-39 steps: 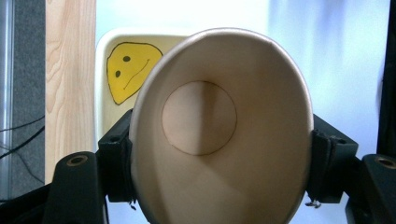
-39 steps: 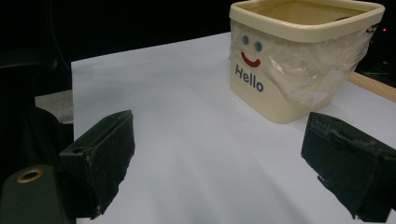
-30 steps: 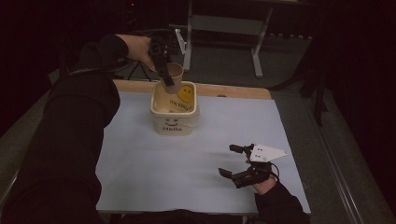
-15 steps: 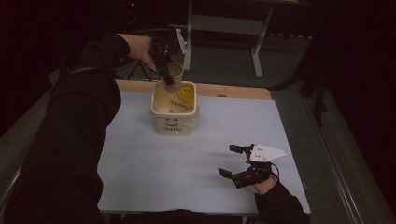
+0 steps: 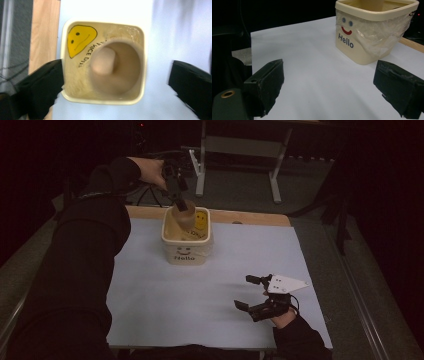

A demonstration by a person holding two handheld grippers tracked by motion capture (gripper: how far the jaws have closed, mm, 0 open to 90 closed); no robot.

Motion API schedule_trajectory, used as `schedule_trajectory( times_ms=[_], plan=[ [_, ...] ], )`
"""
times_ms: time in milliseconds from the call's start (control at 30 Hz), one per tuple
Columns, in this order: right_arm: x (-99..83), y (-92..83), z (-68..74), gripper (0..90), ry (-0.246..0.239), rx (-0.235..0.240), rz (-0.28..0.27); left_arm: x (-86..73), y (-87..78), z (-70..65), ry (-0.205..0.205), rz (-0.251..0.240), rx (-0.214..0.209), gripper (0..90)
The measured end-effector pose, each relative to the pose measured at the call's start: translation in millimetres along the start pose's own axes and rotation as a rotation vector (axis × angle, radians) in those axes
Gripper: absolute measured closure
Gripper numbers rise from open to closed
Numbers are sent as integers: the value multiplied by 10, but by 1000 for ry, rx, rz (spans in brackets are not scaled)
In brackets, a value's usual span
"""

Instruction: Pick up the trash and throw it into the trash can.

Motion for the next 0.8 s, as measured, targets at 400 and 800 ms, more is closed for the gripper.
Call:
schedule_trajectory(
  times_ms=[400,800],
  plan=[
    [5,-7,3,95,-3,-1,-4,33,-42,-28,-28,-58,20,4],
    [9,3,7,95,-6,0,-4,-19,-72,-140,-40,-69,10,4]
  ],
)
Point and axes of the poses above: each handheld gripper's, and its own axes: y roughly forward along the jaws, x roughly out of its top, z roughly to its left, the point moved 6 cm from there along y, roughly forward along the jaws, and after that the axes turned 1 degree about -x, right-handed, at the moved point
